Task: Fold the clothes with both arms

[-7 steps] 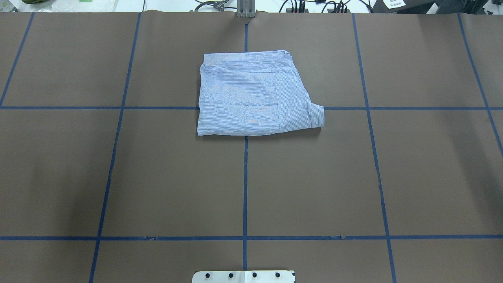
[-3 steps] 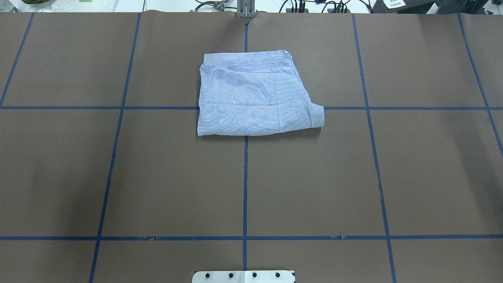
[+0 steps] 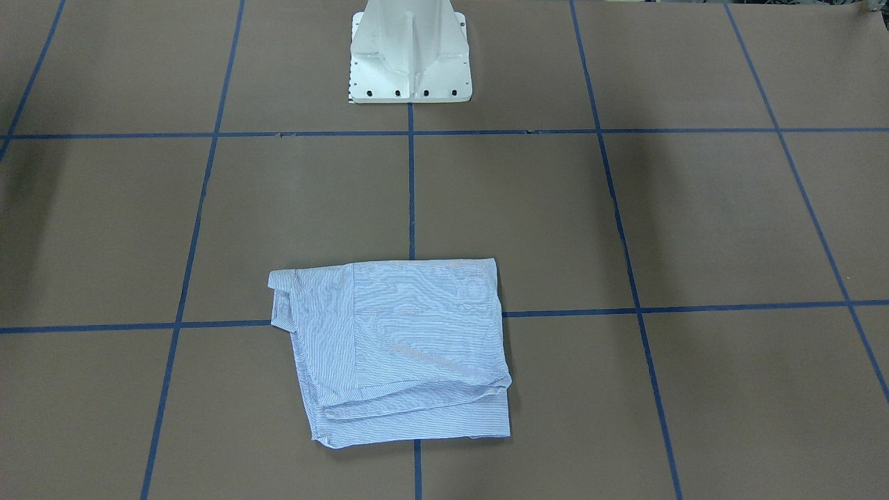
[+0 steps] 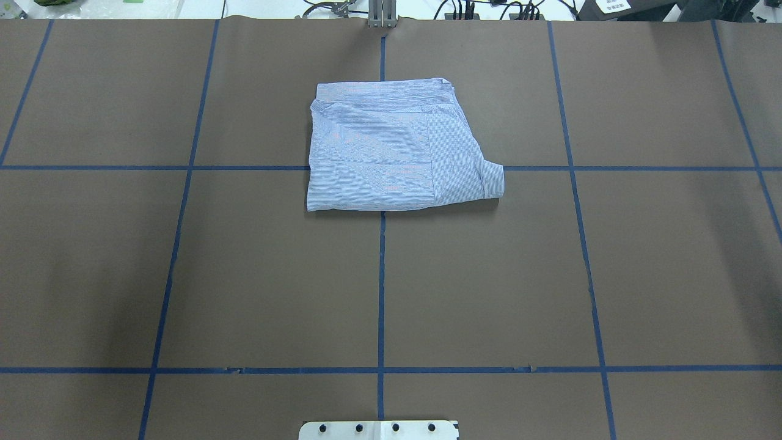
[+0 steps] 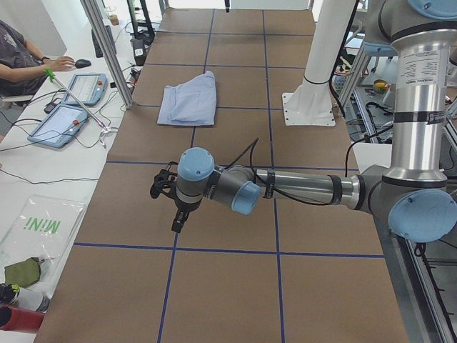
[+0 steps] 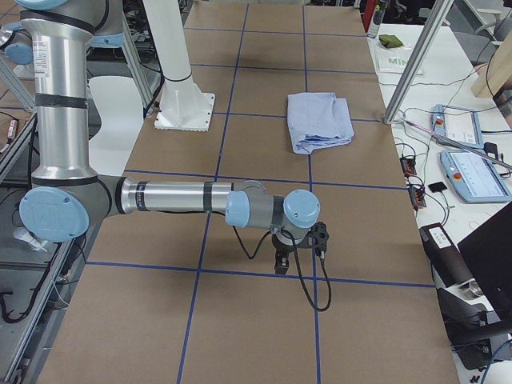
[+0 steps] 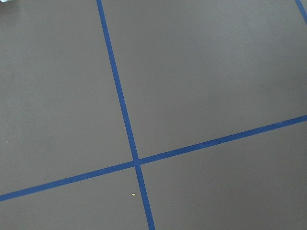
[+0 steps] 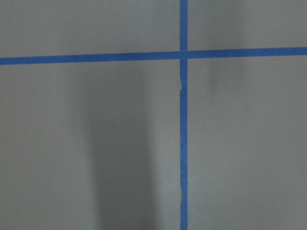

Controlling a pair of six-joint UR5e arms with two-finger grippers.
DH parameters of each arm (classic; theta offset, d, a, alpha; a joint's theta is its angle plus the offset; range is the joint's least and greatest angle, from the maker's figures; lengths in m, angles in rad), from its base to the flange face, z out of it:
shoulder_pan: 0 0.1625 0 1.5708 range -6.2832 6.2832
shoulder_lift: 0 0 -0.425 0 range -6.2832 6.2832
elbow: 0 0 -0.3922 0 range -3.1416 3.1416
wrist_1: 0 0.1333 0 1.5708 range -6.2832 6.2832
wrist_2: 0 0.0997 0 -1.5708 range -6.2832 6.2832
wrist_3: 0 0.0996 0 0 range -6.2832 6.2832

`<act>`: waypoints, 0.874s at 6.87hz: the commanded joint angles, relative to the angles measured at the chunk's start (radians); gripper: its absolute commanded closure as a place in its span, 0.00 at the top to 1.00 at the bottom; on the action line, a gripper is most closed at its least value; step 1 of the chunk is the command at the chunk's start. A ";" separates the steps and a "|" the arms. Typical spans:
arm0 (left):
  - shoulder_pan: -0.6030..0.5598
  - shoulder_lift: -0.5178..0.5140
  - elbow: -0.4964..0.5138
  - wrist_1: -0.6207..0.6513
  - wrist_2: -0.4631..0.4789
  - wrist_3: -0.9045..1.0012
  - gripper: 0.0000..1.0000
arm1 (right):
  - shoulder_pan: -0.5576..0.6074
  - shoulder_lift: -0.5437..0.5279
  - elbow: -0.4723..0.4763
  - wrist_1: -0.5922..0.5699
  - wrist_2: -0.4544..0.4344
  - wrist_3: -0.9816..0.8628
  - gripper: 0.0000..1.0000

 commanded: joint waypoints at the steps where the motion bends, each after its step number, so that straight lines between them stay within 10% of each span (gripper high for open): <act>1: 0.000 0.001 -0.003 0.000 0.000 0.000 1.00 | 0.000 -0.063 0.015 0.100 0.021 0.004 1.00; 6: 0.000 0.007 -0.011 0.000 -0.003 -0.003 1.00 | 0.017 -0.016 0.041 0.140 -0.215 0.000 1.00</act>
